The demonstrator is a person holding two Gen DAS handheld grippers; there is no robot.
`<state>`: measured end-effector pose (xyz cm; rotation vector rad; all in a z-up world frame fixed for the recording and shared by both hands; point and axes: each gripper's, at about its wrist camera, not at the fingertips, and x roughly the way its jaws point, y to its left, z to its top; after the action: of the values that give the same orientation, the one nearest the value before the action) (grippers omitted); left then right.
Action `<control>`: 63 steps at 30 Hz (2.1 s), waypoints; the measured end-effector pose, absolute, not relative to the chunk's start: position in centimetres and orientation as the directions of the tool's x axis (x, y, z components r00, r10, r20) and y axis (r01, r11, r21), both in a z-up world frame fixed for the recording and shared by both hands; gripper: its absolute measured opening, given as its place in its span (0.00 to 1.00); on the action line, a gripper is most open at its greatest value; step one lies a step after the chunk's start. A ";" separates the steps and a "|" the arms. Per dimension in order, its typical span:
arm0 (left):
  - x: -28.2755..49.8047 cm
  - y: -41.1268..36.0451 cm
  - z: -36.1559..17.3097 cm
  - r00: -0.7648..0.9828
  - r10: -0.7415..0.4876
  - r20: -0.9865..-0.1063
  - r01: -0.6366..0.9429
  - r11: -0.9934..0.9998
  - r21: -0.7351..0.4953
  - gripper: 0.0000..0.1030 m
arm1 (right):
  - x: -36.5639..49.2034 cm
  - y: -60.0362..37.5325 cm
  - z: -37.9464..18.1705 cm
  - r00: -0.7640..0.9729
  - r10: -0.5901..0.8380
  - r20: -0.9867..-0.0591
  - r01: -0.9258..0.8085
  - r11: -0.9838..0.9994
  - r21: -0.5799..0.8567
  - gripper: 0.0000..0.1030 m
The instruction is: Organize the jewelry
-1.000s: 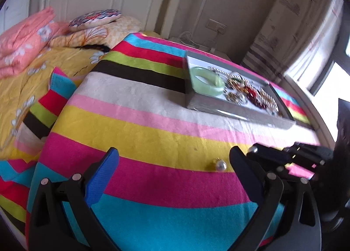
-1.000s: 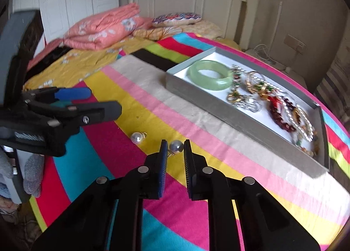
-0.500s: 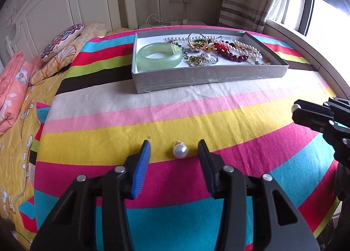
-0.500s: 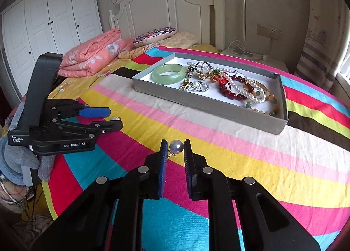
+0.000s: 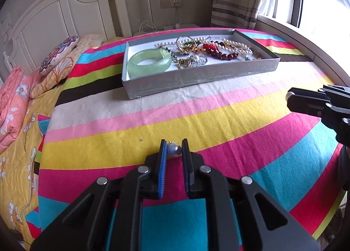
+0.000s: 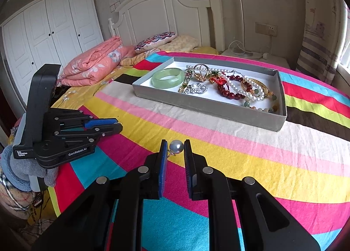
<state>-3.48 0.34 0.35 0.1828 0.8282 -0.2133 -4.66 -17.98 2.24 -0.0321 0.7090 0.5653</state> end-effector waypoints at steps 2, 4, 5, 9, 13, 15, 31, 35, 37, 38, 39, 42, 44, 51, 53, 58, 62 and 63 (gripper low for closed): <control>-3.8 0.5 0.9 0.667 -0.128 -0.734 0.253 0.966 0.062 0.12 | -4.7 -18.2 2.4 0.625 0.476 -0.618 -0.497 0.854 0.156 0.14; -3.8 0.7 2.2 0.684 -0.155 -0.712 0.251 0.968 0.030 0.12 | -4.4 -18.5 2.8 0.636 0.467 -0.614 -0.488 0.860 0.149 0.14; -3.7 0.6 3.0 0.694 -0.168 -0.700 0.255 0.967 0.020 0.12 | -4.3 -18.7 3.2 0.645 0.463 -0.608 -0.483 0.863 0.145 0.14; -2.7 -0.8 6.0 0.730 -0.195 -0.655 0.281 0.959 0.027 0.12 | -3.7 -18.8 5.2 0.680 0.446 -0.582 -0.475 0.873 0.113 0.14; -1.3 -2.4 8.0 0.757 -0.213 -0.617 0.292 0.956 0.028 0.12 | -2.6 -18.8 6.9 0.710 0.427 -0.560 -0.463 0.882 0.086 0.14; -0.6 -3.1 8.5 0.766 -0.219 -0.604 0.290 0.957 0.020 0.12 | -2.2 -19.0 7.3 0.721 0.419 -0.552 -0.455 0.887 0.079 0.14; 6.4 -6.0 6.7 0.789 -0.214 -0.576 0.237 0.971 -0.035 0.12 | 4.2 -19.5 6.8 0.755 0.374 -0.539 -0.373 0.920 0.116 0.14; 7.5 -6.2 5.8 0.793 -0.197 -0.576 0.218 0.975 -0.034 0.12 | 5.7 -19.2 6.0 0.766 0.340 -0.545 -0.331 0.936 0.118 0.14; 8.0 -6.3 5.2 0.794 -0.189 -0.578 0.213 0.977 -0.026 0.12 | 6.3 -19.2 5.3 0.768 0.328 -0.550 -0.319 0.941 0.116 0.14; 8.3 -6.3 4.9 0.793 -0.185 -0.580 0.211 0.977 -0.024 0.12 | 6.5 -19.0 5.0 0.767 0.322 -0.556 -0.317 0.942 0.108 0.14; 8.6 -6.3 4.6 0.792 -0.181 -0.583 0.209 0.978 -0.021 0.12 | 6.7 -18.9 4.6 0.763 0.318 -0.562 -0.317 0.943 0.103 0.14; 9.2 -6.2 4.1 0.793 -0.166 -0.587 0.200 0.980 -0.006 0.13 | 7.5 -18.6 3.8 0.753 0.314 -0.578 -0.315 0.944 0.103 0.14; 9.5 -6.0 3.7 0.791 -0.159 -0.590 0.192 0.981 -0.006 0.13 | 7.9 -18.5 3.6 0.751 0.314 -0.581 -0.313 0.944 0.105 0.14; 9.2 -5.2 3.6 0.820 -0.119 -0.560 0.139 0.990 -0.008 0.60 | 7.9 -18.7 3.2 0.749 0.314 -0.583 -0.300 0.946 0.124 0.43; 9.1 -4.8 3.7 0.825 -0.118 -0.553 0.129 0.991 -0.019 0.69 | 7.7 -19.0 3.3 0.752 0.321 -0.575 -0.296 0.945 0.140 0.46; 8.8 -3.8 3.9 0.837 -0.103 -0.537 0.097 0.995 -0.039 0.89 | 7.2 -19.7 3.4 0.777 0.304 -0.552 -0.269 0.952 0.146 0.64; 8.5 -3.5 4.2 0.850 -0.082 -0.521 0.075 0.997 -0.035 0.97 | 6.5 -20.2 3.9 0.808 0.274 -0.522 -0.243 0.962 0.127 0.79; 8.4 -3.6 4.2 0.855 -0.077 -0.514 0.070 0.997 -0.032 0.97 | 6.4 -20.2 4.0 0.813 0.268 -0.517 -0.239 0.963 0.124 0.83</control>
<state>8.40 -3.57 4.23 -0.0120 0.5407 -0.0773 6.41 -20.19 3.97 0.0542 0.5592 0.2708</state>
